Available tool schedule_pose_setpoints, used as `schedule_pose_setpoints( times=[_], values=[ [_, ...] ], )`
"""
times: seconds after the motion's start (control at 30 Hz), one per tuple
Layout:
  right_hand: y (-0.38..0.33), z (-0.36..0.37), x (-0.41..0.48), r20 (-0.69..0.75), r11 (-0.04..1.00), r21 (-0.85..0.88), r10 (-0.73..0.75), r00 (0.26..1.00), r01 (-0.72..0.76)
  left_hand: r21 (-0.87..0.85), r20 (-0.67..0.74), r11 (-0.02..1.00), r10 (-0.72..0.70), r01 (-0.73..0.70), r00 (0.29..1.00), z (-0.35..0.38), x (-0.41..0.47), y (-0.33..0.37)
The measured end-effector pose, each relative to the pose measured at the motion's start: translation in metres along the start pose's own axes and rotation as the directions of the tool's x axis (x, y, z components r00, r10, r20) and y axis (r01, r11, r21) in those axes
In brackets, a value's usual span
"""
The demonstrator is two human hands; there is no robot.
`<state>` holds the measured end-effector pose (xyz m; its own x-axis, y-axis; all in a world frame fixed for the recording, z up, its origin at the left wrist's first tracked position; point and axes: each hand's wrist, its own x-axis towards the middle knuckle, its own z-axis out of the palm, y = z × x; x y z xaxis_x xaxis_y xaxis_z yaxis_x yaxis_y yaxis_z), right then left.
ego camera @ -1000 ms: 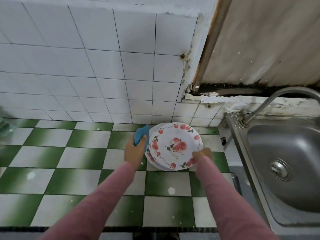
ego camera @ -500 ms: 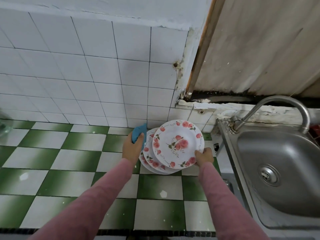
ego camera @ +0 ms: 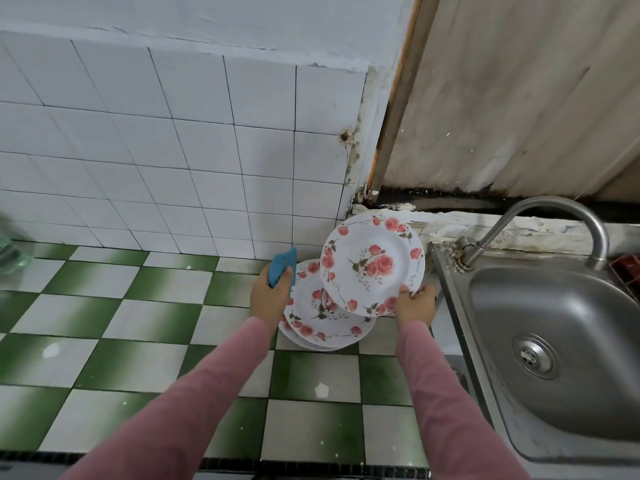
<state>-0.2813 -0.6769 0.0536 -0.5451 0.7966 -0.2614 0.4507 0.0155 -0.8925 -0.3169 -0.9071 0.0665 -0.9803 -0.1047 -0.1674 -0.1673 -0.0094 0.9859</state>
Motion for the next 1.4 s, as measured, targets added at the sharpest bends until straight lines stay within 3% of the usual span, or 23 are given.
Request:
schedule_pose_setpoints(
  times=[0.47,0.83,1.17,1.4],
  values=[
    [-0.014,-0.004,-0.017,-0.072,0.987,0.114,-0.108,0.992,0.115,0.008,-0.006,1.0,-0.018,0.019,1.0,-0.002,-0.001,-0.006],
    [-0.027,-0.003,-0.03,-0.085,0.965,0.096,-0.235,0.968,0.243,-0.019,0.02,1.0,-0.005,0.005,1.0,-0.004,0.002,0.0],
    [-0.032,-0.004,-0.042,-0.026,0.95,0.167,-0.262,0.965,0.262,-0.012,0.022,1.0,-0.006,0.006,1.0,-0.005,-0.001,0.0],
    [-0.03,-0.002,-0.051,0.097,0.949,0.203,-0.266,0.959,0.243,0.004,-0.062,1.0,-0.003,0.003,0.998,-0.004,-0.002,0.003]
  ],
)
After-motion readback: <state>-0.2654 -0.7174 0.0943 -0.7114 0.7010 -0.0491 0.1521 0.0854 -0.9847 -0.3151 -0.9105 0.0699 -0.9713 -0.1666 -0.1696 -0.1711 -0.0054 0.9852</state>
